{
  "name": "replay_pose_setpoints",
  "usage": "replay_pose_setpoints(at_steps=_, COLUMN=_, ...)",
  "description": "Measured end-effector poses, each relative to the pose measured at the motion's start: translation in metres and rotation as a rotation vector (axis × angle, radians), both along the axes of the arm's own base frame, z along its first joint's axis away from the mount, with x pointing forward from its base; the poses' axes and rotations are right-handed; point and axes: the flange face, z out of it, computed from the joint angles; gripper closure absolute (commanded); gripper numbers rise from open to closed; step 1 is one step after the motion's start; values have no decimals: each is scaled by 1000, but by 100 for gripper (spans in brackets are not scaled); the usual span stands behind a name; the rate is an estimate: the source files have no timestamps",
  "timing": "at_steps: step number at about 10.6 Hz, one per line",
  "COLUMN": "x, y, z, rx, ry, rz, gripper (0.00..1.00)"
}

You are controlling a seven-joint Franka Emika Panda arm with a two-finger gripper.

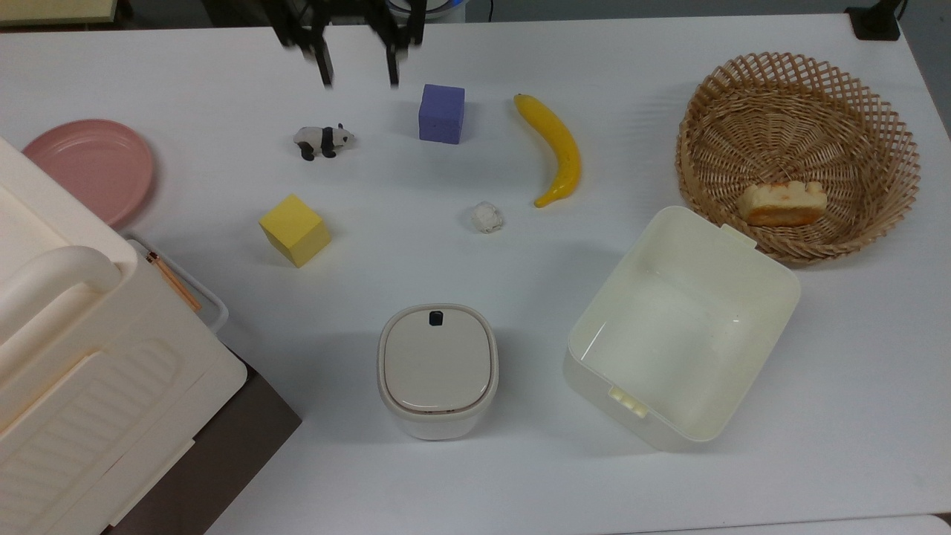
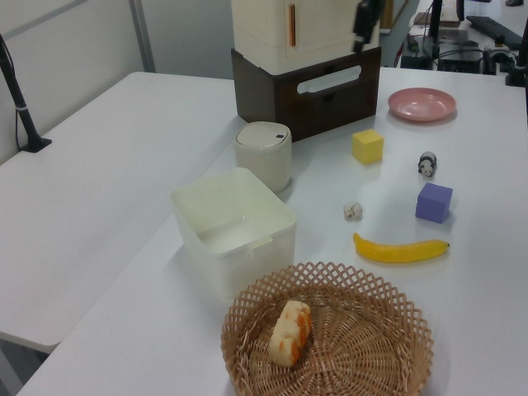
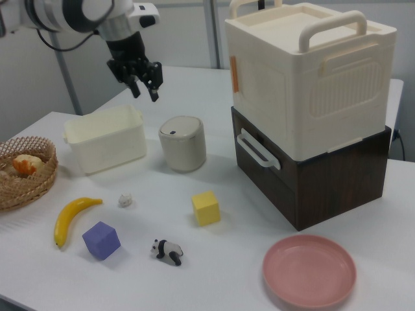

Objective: Open the trash can
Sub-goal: 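Move the gripper down over the small cream trash can lid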

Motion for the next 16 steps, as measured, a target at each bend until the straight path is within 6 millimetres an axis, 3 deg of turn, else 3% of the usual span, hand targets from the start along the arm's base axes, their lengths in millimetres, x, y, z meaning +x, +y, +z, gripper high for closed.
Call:
replay_pose_setpoints(at_steps=3, x=41, y=19, z=-31, rx=-2, ry=-125, rz=23, gripper=64)
replay_pose_setpoints(at_steps=6, x=63, y=27, z=-54, rx=-8, ry=-196, rz=31, gripper=78)
replay_pose_setpoints(at_steps=9, x=89, y=49, z=-109, rx=-67, ry=-200, rz=50, gripper=84)
replay_pose_setpoints(at_steps=16, x=109, y=66, z=-183, rx=-92, ry=-148, rz=57, gripper=88)
